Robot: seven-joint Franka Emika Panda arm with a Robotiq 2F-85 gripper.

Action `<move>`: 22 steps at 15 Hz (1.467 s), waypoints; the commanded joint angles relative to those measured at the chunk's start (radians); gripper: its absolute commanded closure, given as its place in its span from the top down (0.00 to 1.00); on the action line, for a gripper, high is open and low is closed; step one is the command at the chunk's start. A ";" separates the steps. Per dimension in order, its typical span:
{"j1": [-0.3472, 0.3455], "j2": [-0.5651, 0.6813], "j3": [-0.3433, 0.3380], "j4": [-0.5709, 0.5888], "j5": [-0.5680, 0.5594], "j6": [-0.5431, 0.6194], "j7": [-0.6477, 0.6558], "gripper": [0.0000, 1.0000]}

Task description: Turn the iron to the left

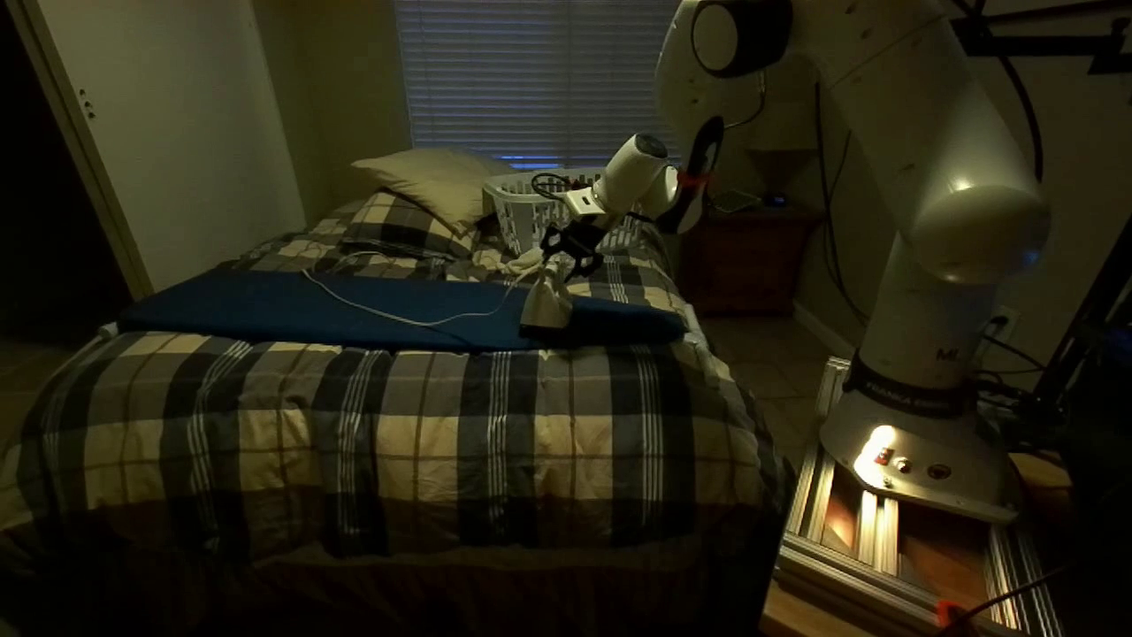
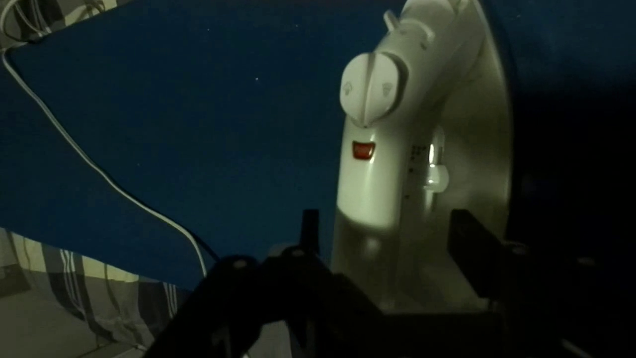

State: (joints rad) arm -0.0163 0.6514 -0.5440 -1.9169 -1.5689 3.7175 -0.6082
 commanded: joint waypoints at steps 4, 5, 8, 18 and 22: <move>0.106 -0.055 -0.139 0.079 -0.295 0.060 0.402 1.00; 0.140 -0.053 -0.178 0.088 -0.314 0.061 0.471 1.00; 0.279 -0.018 -0.346 0.096 -0.306 0.088 0.676 1.00; 0.440 0.175 -0.619 0.372 -0.319 0.459 1.292 1.00; 0.345 0.136 -0.481 0.520 -0.471 0.460 1.494 1.00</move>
State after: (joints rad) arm 0.4065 0.7831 -1.1049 -1.5422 -1.9185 4.1431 0.7245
